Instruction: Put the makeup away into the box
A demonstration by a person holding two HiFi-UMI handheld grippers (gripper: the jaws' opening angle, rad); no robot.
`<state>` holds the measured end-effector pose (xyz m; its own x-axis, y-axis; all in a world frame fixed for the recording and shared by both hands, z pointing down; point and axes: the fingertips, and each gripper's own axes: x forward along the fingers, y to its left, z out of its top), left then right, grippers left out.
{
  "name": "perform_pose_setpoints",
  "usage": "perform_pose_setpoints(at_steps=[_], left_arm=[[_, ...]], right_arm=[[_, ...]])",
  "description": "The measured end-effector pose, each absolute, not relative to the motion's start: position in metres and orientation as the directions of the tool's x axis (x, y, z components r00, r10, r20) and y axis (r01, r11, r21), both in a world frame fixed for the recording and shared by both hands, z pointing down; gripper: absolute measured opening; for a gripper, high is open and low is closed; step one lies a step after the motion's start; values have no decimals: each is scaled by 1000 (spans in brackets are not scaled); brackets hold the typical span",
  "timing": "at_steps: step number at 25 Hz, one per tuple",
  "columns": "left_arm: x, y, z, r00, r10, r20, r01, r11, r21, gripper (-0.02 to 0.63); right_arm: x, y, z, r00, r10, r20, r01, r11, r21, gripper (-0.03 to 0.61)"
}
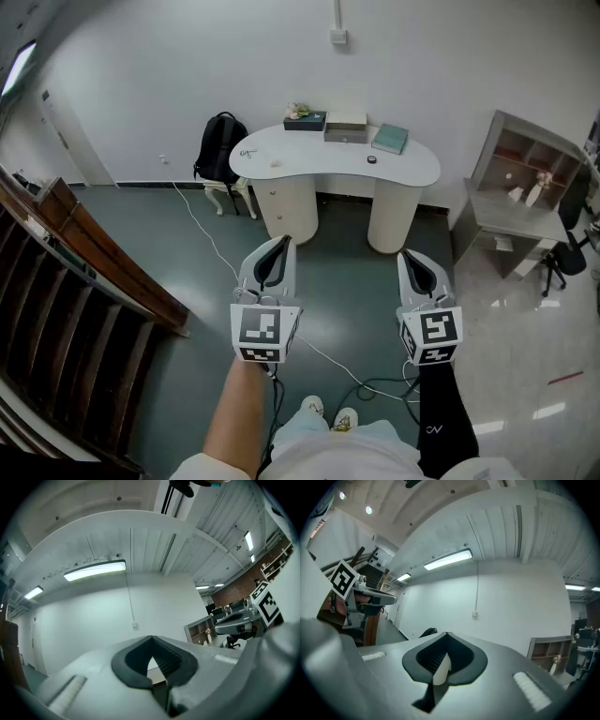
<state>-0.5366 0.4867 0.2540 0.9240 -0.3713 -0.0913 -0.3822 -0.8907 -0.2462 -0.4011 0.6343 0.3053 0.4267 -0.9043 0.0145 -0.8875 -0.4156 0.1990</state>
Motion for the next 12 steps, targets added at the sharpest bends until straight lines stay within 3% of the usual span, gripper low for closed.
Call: perform_pose_setpoints(at_steps=[12], left_arm=[[-533, 427, 261, 937, -343, -67, -349, -910, -222, 5]], right_arm=[[-399, 584, 305, 473, -881, 26, -870, -462, 173, 29]])
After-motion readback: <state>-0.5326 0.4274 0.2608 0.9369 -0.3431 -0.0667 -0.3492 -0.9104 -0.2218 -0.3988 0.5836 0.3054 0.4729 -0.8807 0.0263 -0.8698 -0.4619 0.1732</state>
